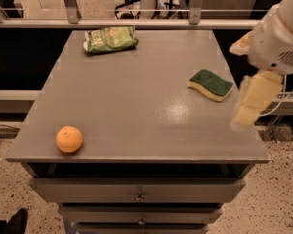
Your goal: Move orange near green jalapeno chip bag
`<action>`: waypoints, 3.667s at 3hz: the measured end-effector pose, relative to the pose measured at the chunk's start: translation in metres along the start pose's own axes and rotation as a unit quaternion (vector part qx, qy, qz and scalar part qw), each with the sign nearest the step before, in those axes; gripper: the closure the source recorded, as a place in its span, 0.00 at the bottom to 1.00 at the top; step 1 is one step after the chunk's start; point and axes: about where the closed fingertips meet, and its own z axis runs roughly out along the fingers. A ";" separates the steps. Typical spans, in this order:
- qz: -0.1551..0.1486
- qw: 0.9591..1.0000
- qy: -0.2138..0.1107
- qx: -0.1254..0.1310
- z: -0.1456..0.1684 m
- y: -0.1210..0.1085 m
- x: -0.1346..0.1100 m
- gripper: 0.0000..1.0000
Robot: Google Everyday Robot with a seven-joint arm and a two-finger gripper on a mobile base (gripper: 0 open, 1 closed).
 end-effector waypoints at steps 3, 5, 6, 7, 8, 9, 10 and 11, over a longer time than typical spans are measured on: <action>-0.053 0.961 -0.249 -0.110 0.116 0.065 -0.186 0.00; -0.063 0.937 -0.313 -0.142 0.154 0.108 -0.265 0.00; -0.061 0.934 -0.318 -0.149 0.166 0.120 -0.278 0.00; -0.055 0.934 -0.319 -0.153 0.177 0.127 -0.282 0.16; -0.050 0.933 -0.322 -0.154 0.182 0.130 -0.284 0.39; -0.037 0.935 -0.322 -0.146 0.183 0.121 -0.280 0.70; -0.024 0.939 -0.318 -0.127 0.181 0.100 -0.272 0.94; -0.015 0.949 -0.304 -0.082 0.163 0.054 -0.247 1.00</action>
Offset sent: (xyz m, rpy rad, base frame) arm 0.0106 0.2308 -0.0740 0.5391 0.0736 0.3001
